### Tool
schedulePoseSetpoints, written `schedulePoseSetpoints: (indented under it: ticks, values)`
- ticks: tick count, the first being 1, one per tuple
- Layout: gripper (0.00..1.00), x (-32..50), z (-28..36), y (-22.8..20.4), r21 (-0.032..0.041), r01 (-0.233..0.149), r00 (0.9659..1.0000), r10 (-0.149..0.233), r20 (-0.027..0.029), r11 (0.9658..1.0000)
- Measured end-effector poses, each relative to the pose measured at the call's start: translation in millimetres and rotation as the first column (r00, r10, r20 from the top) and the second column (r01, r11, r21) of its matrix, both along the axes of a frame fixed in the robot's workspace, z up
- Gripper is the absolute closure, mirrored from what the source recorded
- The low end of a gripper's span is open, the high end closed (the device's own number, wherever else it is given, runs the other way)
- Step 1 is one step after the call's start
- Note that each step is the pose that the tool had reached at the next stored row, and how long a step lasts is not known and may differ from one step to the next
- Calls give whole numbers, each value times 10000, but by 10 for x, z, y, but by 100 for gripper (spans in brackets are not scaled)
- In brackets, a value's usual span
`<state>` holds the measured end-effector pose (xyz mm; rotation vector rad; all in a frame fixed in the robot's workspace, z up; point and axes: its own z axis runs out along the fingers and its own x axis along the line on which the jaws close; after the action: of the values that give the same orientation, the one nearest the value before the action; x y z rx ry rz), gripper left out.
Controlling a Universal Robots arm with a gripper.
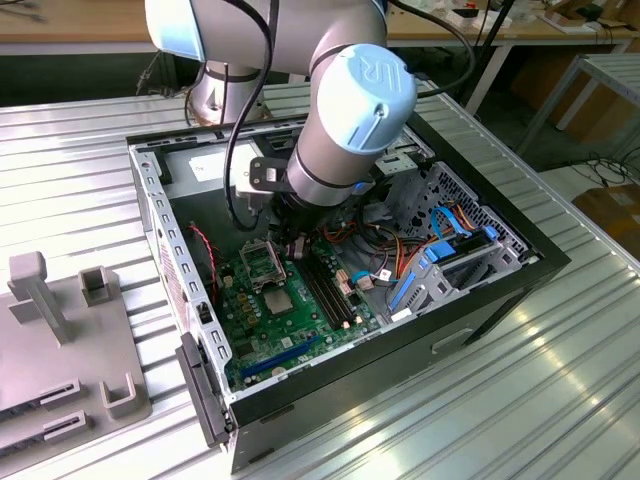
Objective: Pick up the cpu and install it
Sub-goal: 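Close the cpu cover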
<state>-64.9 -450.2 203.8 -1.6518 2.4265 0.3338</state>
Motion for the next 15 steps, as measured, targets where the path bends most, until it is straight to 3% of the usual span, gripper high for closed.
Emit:
schedulePoseSetpoints:
  ticks: [6,15]
  values:
    - [89,-1,37,0,1,0,10000,0,1,10000]
    - [89,-38,41,0,-12,-1,10000,1,0,10000]
